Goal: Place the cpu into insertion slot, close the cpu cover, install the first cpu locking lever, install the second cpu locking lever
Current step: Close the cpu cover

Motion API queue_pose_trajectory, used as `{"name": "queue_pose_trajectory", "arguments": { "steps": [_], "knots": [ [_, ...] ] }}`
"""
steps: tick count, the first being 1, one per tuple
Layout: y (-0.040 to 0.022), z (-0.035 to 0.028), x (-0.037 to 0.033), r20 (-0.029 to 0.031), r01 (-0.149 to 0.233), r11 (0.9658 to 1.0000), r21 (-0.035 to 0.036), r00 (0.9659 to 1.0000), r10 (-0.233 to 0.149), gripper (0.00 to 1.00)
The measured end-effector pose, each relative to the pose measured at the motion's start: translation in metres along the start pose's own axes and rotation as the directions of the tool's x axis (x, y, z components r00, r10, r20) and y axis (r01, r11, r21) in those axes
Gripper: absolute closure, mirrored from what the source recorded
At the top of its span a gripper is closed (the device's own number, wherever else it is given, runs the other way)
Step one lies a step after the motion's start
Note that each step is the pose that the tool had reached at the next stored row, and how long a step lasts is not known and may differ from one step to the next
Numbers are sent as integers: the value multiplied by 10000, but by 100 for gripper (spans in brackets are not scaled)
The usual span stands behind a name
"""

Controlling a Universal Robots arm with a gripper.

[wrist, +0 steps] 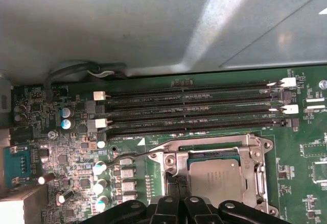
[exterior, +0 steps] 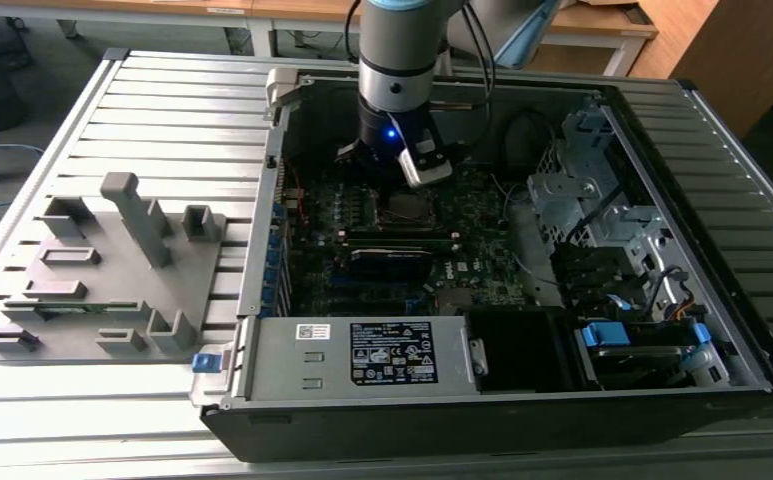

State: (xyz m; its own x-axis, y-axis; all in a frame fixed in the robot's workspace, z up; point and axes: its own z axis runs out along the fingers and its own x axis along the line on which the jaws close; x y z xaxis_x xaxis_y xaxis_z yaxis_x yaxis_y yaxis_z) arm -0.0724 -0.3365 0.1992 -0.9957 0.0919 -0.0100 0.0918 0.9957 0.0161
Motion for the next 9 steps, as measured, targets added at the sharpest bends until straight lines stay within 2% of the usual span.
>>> {"name": "queue_pose_trajectory", "arguments": {
  "steps": [9],
  "knots": [
    [0, 7, 1, -1, -1, 10000, 0, 10000, 1, 89]
  ]
}}
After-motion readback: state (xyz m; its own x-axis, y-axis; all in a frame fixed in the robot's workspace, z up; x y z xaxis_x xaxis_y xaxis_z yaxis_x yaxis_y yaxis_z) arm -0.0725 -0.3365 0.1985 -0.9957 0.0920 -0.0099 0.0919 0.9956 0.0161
